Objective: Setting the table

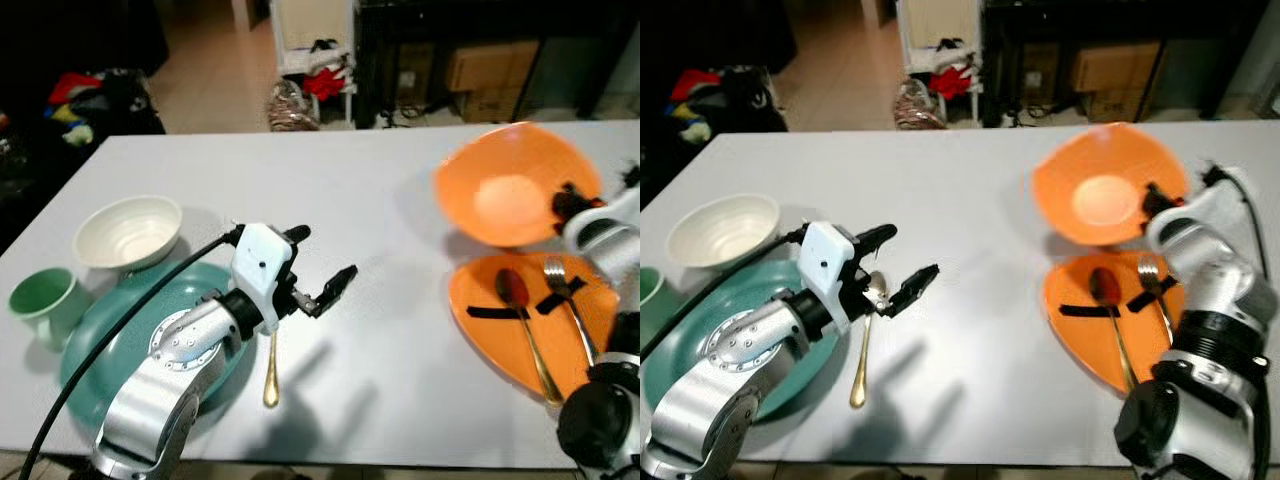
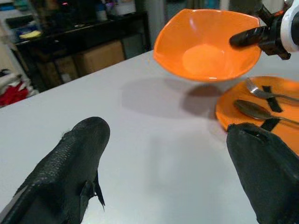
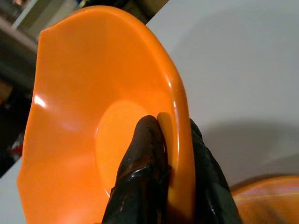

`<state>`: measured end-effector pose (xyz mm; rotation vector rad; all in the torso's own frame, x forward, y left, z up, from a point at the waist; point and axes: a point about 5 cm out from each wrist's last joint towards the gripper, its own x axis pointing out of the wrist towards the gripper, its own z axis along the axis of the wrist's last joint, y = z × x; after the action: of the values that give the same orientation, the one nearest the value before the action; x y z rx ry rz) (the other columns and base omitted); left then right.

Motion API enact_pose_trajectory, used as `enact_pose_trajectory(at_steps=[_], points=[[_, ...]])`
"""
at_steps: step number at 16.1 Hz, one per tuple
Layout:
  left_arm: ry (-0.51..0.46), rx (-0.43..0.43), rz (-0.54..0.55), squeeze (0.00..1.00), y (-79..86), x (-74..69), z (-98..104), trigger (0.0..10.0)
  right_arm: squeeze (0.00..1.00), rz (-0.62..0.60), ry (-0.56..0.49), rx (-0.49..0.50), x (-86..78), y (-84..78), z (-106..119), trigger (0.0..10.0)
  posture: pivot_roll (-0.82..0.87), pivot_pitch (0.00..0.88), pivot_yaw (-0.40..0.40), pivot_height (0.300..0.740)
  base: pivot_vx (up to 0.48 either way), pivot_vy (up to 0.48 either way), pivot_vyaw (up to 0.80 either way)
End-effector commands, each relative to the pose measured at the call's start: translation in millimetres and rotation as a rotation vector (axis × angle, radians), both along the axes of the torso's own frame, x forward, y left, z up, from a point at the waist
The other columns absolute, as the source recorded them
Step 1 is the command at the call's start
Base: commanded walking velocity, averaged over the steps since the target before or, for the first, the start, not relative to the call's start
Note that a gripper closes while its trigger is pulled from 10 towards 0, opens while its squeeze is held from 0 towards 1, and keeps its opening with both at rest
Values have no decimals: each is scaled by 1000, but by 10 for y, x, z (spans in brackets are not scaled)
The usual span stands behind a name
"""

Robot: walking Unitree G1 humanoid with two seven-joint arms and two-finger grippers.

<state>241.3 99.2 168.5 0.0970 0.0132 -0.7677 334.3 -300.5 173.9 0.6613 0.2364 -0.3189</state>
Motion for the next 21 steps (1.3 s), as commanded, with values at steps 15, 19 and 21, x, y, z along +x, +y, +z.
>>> enact_pose_trajectory(at_steps=[15, 19, 21], points=[[77, 74, -111, 0, -7, -133, -60, 10000, 0, 377, 133, 240, 299, 776, -250, 10000, 5, 0, 87, 740, 0, 0, 0], [82, 81, -117, 0, -8, -143, -58, 10000, 0, 412, 209, 299, 286, 829, -354, 10000, 6, 0, 85, 740, 0, 0, 0], [85, 85, -127, 0, -11, -150, -59, 10000, 0, 411, 246, 318, 262, 826, -418, 10000, 4, 0, 86, 740, 0, 0, 0]])
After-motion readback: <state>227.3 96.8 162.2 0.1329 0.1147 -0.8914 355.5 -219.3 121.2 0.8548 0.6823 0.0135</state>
